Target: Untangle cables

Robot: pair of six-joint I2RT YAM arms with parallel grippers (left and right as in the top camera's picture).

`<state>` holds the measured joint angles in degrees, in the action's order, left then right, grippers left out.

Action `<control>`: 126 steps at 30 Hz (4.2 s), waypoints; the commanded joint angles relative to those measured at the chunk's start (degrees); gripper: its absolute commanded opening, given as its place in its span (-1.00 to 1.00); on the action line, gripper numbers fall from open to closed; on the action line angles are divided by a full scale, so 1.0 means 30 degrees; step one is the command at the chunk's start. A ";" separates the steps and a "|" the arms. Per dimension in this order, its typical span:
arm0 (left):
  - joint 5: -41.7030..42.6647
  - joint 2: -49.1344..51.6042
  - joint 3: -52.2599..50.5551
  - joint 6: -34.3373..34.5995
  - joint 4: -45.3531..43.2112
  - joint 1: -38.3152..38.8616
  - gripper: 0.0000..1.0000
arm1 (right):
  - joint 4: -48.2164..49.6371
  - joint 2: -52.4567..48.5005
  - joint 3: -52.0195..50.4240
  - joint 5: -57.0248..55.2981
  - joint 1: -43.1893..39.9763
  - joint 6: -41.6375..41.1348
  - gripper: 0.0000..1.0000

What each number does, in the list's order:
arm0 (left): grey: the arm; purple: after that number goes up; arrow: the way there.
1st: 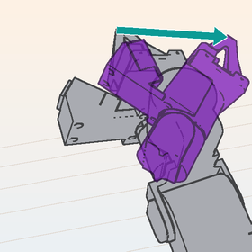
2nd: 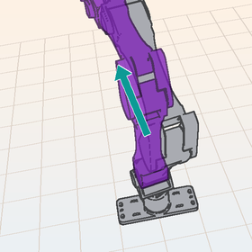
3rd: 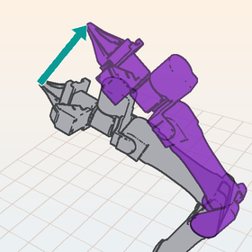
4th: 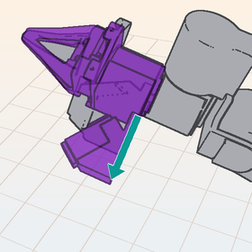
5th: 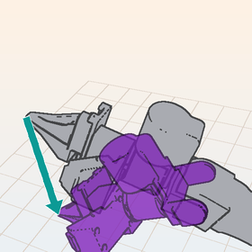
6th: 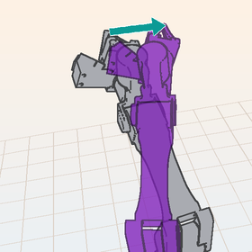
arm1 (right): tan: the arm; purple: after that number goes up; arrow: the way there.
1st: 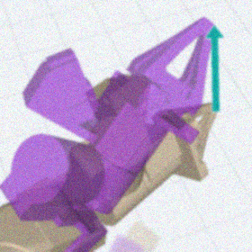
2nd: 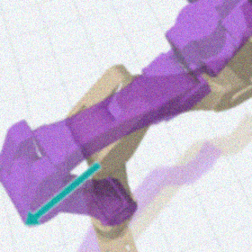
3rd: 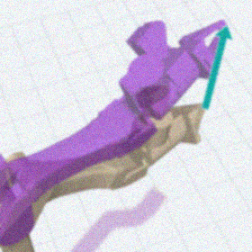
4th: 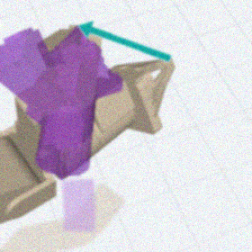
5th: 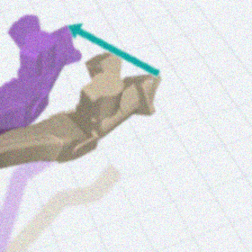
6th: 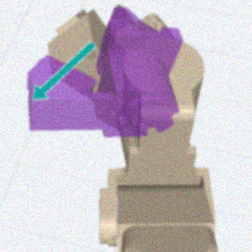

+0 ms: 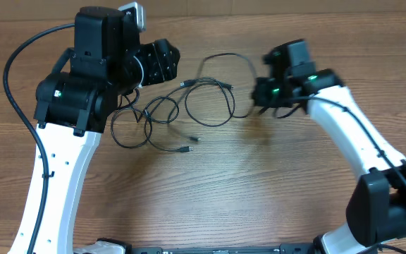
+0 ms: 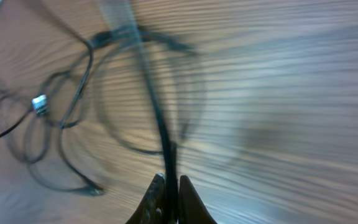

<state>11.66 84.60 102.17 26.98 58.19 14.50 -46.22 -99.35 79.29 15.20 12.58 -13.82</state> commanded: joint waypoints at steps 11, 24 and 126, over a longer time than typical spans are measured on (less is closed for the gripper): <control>-0.2178 0.0976 0.0197 -0.0058 0.2149 -0.0080 0.49 | -0.5763 0.2295 0.9923 -0.2047 -1.0185 0.0124 -0.92; -0.2178 0.3257 0.0189 -0.0066 0.3592 -0.0080 0.57 | -0.7701 0.1938 1.0666 -0.3111 -1.3493 0.1151 -0.92; -0.2098 0.4408 0.0189 -0.0058 0.3956 -0.0080 -0.07 | -0.2769 -0.5056 -0.0495 -0.2477 -0.5960 0.0036 -0.38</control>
<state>5.74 97.54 102.17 26.85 70.26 14.52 -55.33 -114.19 78.83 7.55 -5.85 -13.23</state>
